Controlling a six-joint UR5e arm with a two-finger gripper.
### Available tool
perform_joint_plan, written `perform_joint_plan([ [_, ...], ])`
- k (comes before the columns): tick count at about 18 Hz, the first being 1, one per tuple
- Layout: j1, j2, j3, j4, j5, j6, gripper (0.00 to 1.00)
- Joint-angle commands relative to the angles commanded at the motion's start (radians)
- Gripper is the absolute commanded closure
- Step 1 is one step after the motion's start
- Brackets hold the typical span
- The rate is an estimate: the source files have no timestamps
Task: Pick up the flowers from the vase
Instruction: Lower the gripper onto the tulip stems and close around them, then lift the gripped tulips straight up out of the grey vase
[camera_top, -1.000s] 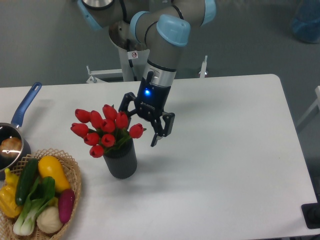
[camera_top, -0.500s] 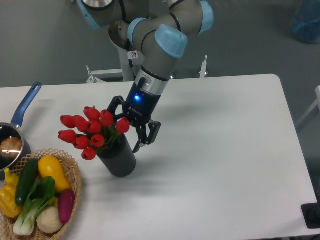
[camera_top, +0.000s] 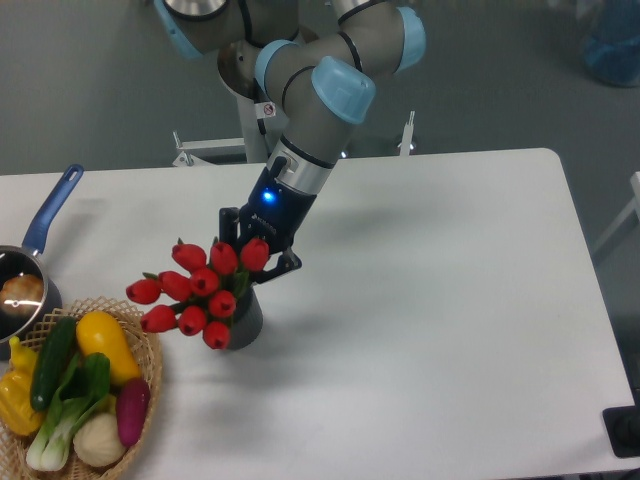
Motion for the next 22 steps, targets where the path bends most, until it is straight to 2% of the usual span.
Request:
perform_joint_plan([
  [5,0.028,0.049,-0.025,-0.008,-0.066,-0.002,1.00],
  [13,0.109,0.130,-0.014,-0.093,-0.193,-0.011,1.00],
  [19,0.221,0.161,0.103,-0.253,-0.342,-0.038,1.00],
  [22,0.250,0.161,0.132,-0.264,-0.391,-0.090,1.00],
])
